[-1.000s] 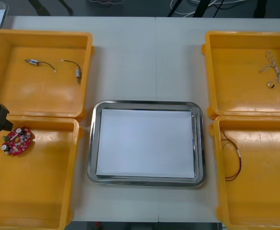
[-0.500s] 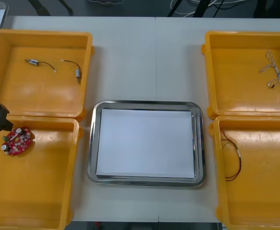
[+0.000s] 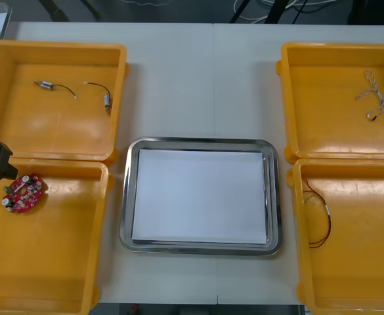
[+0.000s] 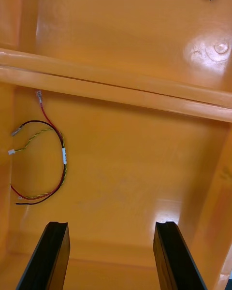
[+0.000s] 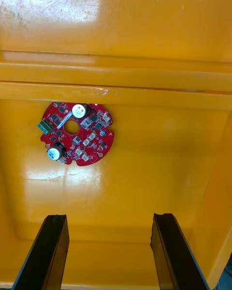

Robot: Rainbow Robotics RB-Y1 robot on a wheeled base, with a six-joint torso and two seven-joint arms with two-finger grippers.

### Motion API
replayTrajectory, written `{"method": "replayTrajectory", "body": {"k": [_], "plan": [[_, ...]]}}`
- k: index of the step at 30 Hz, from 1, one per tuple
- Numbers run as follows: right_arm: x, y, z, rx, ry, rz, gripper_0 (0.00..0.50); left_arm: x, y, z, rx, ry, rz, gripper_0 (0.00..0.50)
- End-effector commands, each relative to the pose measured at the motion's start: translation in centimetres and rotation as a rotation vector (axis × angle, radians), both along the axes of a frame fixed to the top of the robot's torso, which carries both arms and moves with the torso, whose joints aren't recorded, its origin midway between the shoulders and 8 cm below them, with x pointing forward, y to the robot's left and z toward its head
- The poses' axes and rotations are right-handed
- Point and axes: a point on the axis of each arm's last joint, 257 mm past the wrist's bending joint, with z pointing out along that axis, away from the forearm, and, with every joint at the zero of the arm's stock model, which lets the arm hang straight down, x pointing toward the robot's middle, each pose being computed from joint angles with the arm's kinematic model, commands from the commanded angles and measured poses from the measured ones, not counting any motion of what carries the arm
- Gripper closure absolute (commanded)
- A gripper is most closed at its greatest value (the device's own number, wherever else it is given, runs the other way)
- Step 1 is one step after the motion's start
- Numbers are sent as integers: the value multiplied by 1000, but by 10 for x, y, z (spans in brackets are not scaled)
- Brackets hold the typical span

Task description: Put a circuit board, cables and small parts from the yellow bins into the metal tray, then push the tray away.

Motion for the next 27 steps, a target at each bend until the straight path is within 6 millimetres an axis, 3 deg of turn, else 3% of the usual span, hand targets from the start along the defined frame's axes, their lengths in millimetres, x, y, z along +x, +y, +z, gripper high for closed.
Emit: {"method": "replayTrajectory", "body": {"k": [1,27], "plan": [[-6,7,-4,15,4,-14,0,-1,6,6,31,-21,-37,0],[-6,7,-4,15,4,-14,0,-1,6,6,31,-21,-37,0]]}}
